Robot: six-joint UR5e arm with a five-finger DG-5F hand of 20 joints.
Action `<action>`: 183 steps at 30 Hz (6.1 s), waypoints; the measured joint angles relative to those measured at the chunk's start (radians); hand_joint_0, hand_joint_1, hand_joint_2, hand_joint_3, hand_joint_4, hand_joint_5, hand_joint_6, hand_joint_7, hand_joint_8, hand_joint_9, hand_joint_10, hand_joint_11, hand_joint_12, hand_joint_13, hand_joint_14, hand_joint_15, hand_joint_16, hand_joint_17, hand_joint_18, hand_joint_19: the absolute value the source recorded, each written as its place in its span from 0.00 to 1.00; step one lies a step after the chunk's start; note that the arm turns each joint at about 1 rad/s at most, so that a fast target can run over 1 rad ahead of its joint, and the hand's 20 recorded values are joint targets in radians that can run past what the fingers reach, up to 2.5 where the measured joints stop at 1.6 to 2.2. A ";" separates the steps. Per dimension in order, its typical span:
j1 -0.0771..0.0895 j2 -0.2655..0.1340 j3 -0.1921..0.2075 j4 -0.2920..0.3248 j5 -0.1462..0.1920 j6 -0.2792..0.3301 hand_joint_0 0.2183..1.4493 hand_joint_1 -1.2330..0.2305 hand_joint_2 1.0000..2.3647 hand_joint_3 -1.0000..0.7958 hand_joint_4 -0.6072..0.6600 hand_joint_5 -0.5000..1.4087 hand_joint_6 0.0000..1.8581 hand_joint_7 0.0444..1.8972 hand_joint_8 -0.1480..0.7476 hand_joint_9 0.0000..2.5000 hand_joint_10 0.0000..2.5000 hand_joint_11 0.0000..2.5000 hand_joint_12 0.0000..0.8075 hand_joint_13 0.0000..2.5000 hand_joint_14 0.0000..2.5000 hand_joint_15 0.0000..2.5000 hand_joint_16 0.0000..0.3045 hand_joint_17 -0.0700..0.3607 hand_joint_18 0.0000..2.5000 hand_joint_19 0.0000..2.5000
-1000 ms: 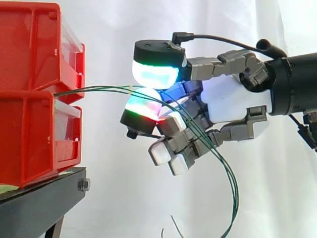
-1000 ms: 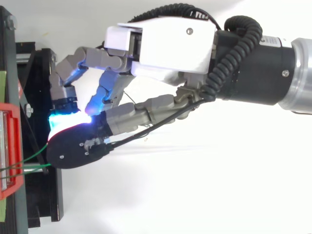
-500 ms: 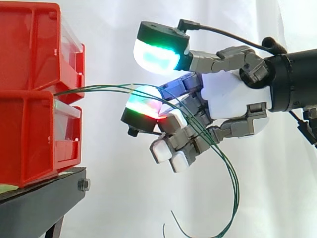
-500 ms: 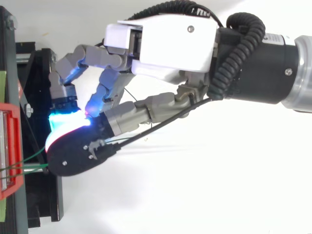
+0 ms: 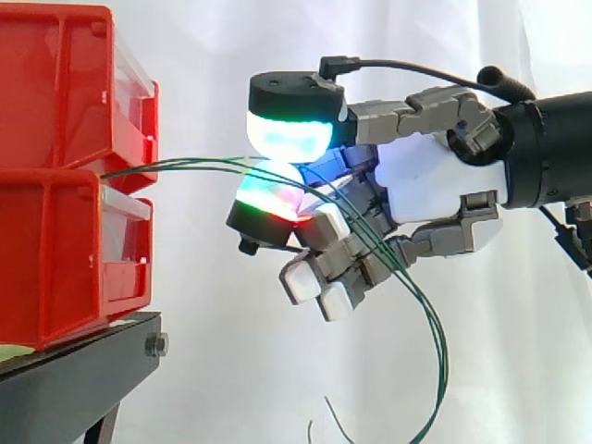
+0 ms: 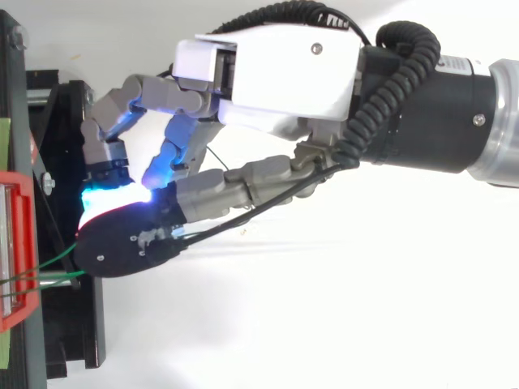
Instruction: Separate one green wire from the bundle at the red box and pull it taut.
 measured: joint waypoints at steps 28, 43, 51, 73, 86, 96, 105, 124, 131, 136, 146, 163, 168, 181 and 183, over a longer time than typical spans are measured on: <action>0.000 0.000 -0.007 0.002 0.000 0.002 0.32 0.38 0.01 0.48 0.63 0.16 0.49 0.55 0.56 0.43 0.01 0.39 0.44 0.39 0.01 0.18 0.17 0.43 0.38 0.19; -0.016 0.000 -0.013 0.008 -0.028 0.032 0.30 0.51 0.01 0.34 0.64 0.17 0.48 0.57 0.55 0.45 0.01 0.38 0.43 0.40 0.01 0.18 0.16 0.42 0.38 0.20; -0.017 0.000 -0.009 0.011 -0.038 0.018 0.31 0.41 0.01 0.50 0.64 0.17 0.49 0.60 0.59 0.45 0.01 0.39 0.46 0.40 0.01 0.17 0.17 0.44 0.39 0.18; -0.027 0.000 0.030 -0.011 -0.040 -0.029 0.27 0.47 0.00 0.32 0.65 0.17 0.48 0.55 0.56 0.45 0.01 0.38 0.44 0.39 0.01 0.18 0.16 0.42 0.38 0.20; -0.025 0.000 0.011 -0.016 -0.031 -0.025 0.29 0.52 0.01 0.33 0.65 0.18 0.40 0.54 0.55 0.46 0.01 0.38 0.44 0.40 0.01 0.18 0.16 0.42 0.38 0.20; -0.022 0.000 -0.035 -0.013 -0.037 0.087 0.30 0.49 0.01 0.34 0.65 0.19 0.35 0.60 0.55 0.46 0.01 0.38 0.43 0.40 0.01 0.18 0.16 0.42 0.38 0.20; -0.027 0.000 -0.045 -0.010 -0.054 0.105 0.32 0.40 0.01 0.43 0.63 0.16 0.45 0.55 0.55 0.45 0.01 0.41 0.44 0.40 0.01 0.18 0.16 0.42 0.38 0.19; -0.029 0.001 0.045 -0.092 -0.069 0.061 0.26 0.50 0.00 0.28 0.66 0.16 0.46 0.49 0.56 0.46 0.01 0.42 0.45 0.41 0.01 0.18 0.17 0.43 0.39 0.20; -0.032 0.000 0.057 -0.100 -0.069 0.048 0.29 0.54 0.00 0.31 0.64 0.17 0.44 0.49 0.55 0.47 0.01 0.41 0.44 0.41 0.01 0.19 0.16 0.42 0.38 0.20; -0.037 0.000 0.043 -0.104 -0.069 0.052 0.29 0.53 0.00 0.31 0.65 0.18 0.40 0.53 0.55 0.47 0.01 0.41 0.44 0.41 0.01 0.19 0.16 0.42 0.38 0.20; -0.049 0.000 0.000 -0.059 -0.093 0.083 0.32 0.41 0.01 0.45 0.62 0.16 0.48 0.53 0.55 0.46 0.01 0.43 0.43 0.41 0.01 0.19 0.16 0.42 0.38 0.19; -0.044 0.000 0.047 -0.081 -0.098 0.045 0.27 0.48 0.00 0.31 0.65 0.16 0.47 0.50 0.57 0.47 0.01 0.42 0.44 0.41 0.01 0.19 0.17 0.43 0.39 0.20; -0.043 0.000 0.055 -0.084 -0.099 0.031 0.31 0.48 0.01 0.38 0.63 0.16 0.48 0.55 0.56 0.48 0.01 0.42 0.44 0.41 0.01 0.19 0.16 0.42 0.39 0.20; -0.043 0.000 0.056 -0.087 -0.098 0.026 0.32 0.37 0.02 0.51 0.54 0.17 0.50 0.56 0.58 0.48 0.01 0.44 0.44 0.42 0.01 0.18 0.17 0.43 0.40 0.18; -0.045 0.000 0.056 -0.088 -0.098 0.026 0.32 0.37 0.01 0.52 0.53 0.17 0.50 0.56 0.58 0.48 0.01 0.44 0.45 0.41 0.01 0.18 0.17 0.43 0.40 0.18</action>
